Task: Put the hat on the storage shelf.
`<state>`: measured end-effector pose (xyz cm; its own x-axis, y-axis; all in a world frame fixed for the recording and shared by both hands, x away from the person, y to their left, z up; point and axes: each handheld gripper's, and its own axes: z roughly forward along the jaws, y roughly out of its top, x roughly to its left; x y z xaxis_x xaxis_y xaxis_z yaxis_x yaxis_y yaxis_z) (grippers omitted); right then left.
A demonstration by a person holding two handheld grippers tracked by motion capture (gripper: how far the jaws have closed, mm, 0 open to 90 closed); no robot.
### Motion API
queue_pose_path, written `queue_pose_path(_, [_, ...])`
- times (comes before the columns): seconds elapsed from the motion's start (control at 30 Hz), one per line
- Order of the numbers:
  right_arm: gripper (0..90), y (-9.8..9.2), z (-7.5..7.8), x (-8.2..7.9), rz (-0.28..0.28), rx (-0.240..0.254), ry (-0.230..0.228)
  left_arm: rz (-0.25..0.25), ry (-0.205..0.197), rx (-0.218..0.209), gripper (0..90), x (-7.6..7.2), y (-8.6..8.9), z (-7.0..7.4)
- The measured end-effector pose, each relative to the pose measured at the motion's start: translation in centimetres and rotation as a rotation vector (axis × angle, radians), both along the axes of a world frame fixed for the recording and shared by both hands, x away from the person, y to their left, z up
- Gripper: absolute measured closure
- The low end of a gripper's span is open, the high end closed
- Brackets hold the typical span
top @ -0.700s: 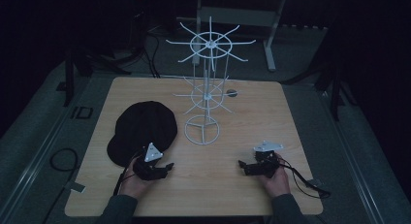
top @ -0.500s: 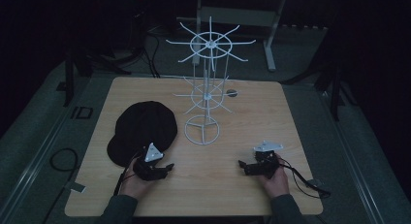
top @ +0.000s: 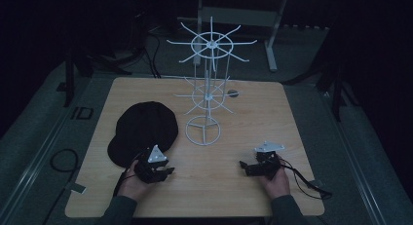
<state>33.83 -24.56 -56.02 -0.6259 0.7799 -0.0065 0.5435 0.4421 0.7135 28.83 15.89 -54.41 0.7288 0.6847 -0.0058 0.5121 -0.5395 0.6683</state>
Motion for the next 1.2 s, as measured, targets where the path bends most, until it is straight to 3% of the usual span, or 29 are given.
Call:
queue_pose_path(0.3, [10.9,0.1,0.0,0.1,-0.004,0.000,-0.002,-0.017,-0.018,0.013,56.3,0.0,1.6,3.3])
queue_pose_path(0.73, [10.9,0.1,0.0,0.1,-0.005,0.000,-0.001,0.039,-0.087,0.010,48.5,1.6,3.7,7.3])
queue_pose_path(0.97, [10.9,0.1,0.0,0.1,-0.005,0.000,-0.001,0.091,-0.096,0.003,42.0,3.2,4.9,8.5])
queue_pose_path(1.2, [10.9,0.1,0.0,0.1,-0.006,0.001,-0.001,0.148,-0.114,0.008,26.6,4.5,5.7,8.9])
